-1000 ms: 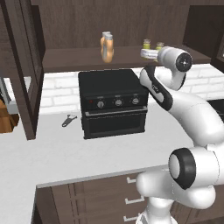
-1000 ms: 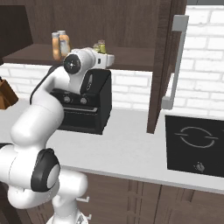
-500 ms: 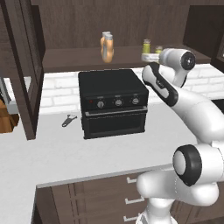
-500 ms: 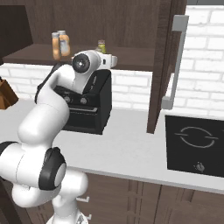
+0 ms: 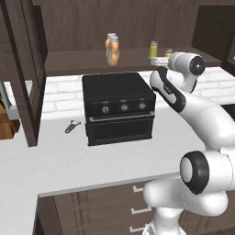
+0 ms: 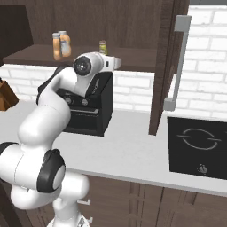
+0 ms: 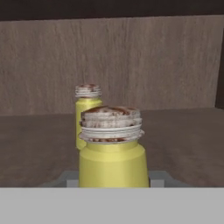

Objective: Put the shaker and condiment bottle from the counter next to their counterparts in the cabinet.

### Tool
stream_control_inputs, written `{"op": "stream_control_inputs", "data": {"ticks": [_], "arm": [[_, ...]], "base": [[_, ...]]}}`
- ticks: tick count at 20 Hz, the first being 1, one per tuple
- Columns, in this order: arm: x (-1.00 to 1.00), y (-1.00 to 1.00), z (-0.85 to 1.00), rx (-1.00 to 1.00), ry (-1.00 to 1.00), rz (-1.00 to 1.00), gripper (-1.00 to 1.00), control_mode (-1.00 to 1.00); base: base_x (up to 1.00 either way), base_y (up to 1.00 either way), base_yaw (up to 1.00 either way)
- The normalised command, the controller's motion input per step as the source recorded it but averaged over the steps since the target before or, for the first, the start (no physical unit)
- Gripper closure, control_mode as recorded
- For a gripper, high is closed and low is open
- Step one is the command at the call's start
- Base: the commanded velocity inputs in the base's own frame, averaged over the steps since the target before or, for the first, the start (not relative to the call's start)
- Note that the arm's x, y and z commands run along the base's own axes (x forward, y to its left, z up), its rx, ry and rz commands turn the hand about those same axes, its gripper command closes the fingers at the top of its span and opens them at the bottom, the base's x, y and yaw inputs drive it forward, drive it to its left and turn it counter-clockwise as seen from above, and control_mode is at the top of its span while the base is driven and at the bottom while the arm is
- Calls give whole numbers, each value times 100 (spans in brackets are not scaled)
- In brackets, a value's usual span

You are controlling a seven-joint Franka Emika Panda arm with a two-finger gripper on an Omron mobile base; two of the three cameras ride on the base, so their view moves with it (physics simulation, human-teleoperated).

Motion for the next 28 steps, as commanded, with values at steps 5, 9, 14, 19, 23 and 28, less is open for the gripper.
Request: {"op": "stream_control_inputs", "data": {"ticks": [5,9,14,19,23,28], "arm": [[1,0,-5,0,-2,-8,100,-100],[16,1,-7,-1,0,-5,100,-100],[32,0,-10,-1,0,0,100,-100],[32,0,-16,-1,-1,0,100,-100],[28,0,-19,0,-3,0,100,-100],[27,0,-20,0,-5,0,100,-100]], "base": [[0,0,0],[0,0,0],[0,0,0],[0,0,0],[0,0,0],[0,0,0]]}}
